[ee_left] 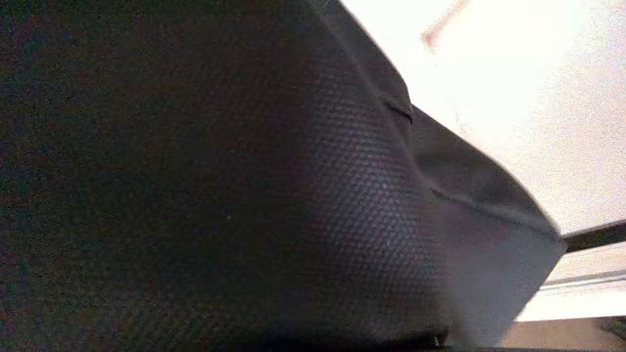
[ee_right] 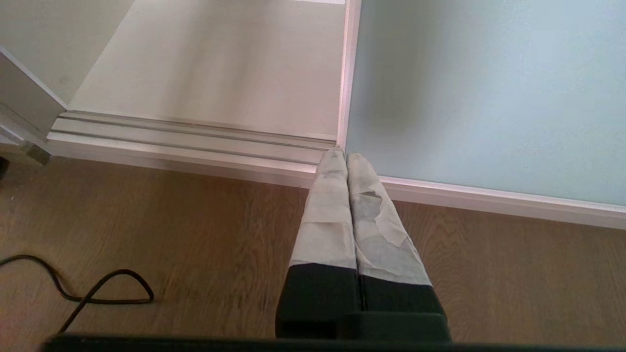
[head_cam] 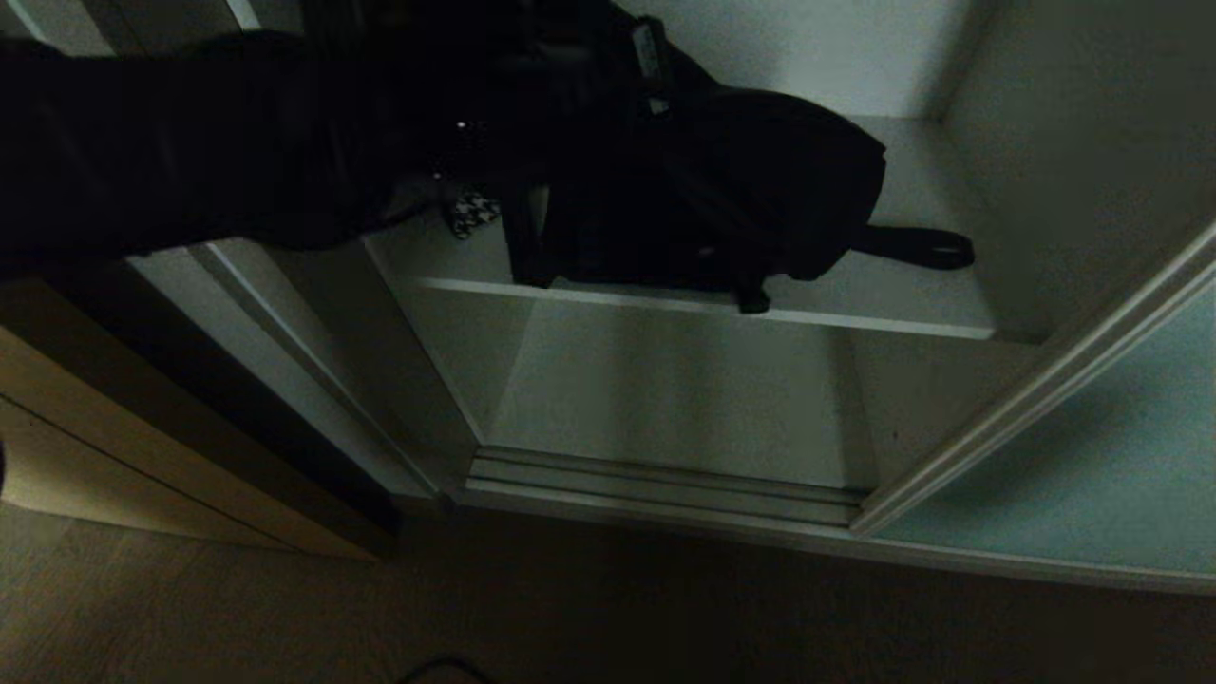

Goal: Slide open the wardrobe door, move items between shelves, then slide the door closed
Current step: Place the bag on the lower shelf

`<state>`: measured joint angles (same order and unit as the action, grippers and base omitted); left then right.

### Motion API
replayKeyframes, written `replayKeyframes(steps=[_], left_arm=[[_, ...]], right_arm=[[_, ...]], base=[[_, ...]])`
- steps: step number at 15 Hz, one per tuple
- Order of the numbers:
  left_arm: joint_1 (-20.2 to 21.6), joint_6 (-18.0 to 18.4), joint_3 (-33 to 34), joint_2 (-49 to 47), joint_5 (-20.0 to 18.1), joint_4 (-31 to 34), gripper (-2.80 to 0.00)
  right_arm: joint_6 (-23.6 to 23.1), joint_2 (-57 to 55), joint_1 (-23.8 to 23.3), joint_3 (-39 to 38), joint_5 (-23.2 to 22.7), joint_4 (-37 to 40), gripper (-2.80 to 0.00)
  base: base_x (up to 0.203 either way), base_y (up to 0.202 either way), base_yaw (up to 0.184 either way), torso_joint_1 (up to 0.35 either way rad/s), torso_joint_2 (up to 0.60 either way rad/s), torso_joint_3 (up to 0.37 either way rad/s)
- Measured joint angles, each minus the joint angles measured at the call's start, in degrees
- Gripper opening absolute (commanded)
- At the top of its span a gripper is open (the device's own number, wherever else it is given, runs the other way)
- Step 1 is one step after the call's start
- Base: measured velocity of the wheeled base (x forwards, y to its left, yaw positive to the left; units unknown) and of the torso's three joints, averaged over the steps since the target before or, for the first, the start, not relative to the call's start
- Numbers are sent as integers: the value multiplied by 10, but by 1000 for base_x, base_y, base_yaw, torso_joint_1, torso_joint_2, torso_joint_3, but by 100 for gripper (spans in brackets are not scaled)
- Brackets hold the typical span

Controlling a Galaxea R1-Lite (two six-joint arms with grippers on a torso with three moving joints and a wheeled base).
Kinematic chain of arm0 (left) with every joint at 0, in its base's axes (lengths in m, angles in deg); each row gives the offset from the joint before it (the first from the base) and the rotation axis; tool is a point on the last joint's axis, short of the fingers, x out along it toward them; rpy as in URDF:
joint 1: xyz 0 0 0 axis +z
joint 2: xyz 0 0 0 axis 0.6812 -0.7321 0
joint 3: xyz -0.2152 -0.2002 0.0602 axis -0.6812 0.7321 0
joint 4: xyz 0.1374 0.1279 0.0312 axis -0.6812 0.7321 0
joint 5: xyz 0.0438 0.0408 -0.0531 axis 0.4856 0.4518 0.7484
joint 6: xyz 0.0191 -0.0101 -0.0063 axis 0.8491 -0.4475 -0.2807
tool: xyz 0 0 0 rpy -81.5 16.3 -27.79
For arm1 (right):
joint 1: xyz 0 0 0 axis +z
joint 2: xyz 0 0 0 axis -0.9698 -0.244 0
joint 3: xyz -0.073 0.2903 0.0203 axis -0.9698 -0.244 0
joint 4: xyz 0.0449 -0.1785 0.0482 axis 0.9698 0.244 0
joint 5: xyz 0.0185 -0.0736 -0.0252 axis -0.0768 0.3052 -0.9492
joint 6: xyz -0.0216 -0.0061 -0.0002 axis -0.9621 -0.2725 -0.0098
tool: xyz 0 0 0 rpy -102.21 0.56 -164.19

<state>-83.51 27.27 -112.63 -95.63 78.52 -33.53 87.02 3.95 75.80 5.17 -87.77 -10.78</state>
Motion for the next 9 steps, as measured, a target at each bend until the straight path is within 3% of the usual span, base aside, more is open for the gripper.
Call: replayKeyframes(steps=[7, 9], left_arm=[[-42, 106, 13, 88, 70, 14, -280], [-58, 145, 28, 110, 106, 11, -280]], right_arm=[[0, 0, 0, 0, 0, 0, -280], [0, 0, 0, 0, 0, 0, -280]], base=[[0, 0, 0, 0, 0, 0], [0, 0, 0, 0, 0, 0]])
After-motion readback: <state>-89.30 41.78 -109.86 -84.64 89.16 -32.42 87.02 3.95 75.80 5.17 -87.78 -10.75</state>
